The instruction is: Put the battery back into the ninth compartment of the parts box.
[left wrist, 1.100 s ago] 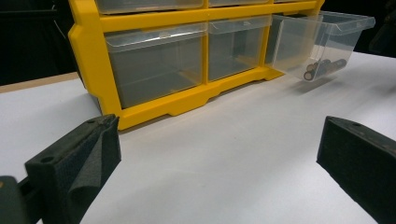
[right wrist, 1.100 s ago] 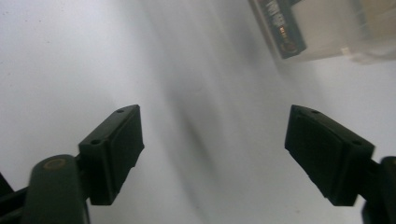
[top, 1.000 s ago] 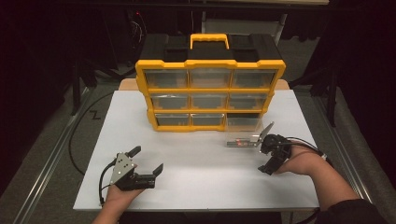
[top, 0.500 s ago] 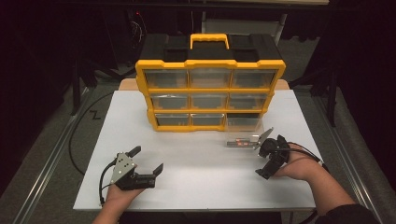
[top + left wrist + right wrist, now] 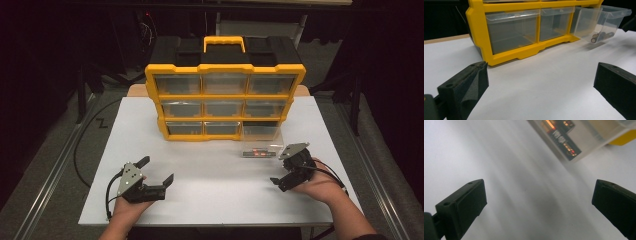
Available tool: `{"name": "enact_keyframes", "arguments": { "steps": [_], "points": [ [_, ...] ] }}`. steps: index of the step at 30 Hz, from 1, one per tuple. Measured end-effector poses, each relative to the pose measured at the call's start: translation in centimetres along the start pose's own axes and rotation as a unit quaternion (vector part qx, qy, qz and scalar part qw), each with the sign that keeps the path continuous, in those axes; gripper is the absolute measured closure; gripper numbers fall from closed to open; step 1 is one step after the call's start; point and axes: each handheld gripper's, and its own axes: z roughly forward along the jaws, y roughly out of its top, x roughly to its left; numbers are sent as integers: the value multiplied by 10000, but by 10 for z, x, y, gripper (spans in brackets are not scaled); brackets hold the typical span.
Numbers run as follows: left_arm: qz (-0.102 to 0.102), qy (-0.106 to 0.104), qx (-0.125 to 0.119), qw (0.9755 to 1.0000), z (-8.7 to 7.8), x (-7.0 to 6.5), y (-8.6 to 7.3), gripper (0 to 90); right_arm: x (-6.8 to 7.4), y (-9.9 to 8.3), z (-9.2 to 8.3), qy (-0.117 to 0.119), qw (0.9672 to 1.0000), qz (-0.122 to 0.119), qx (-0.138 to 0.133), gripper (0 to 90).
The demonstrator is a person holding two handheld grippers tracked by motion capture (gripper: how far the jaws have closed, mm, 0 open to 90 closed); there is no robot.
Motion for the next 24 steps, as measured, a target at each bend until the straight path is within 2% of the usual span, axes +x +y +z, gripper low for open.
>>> {"name": "enact_keyframes", "arguments": {
  "steps": [3,7,13,17,19,22,24],
  "points": [
    [-3,19,33,10000,1,0,0,3,1,-5,0,-28,9994,135,-312,11],
    [-18,43,70,10000,1,1,0,3,3,-13,0,-104,9969,347,-697,11],
    [-22,96,119,9999,2,2,-1,3,9,-20,1,-199,9893,625,-1301,14],
    [-78,130,150,9998,2,3,-1,4,11,-23,1,-253,9824,821,-1660,13],
    [-103,152,199,9996,3,3,-1,5,11,-26,1,-294,9779,942,-1841,12],
    [-127,188,236,9995,3,4,-1,5,12,-31,3,-360,9693,1158,-2137,12],
    [-142,226,283,9992,4,4,-2,5,12,-35,4,-496,9658,1213,-2236,12]
  ]
}}
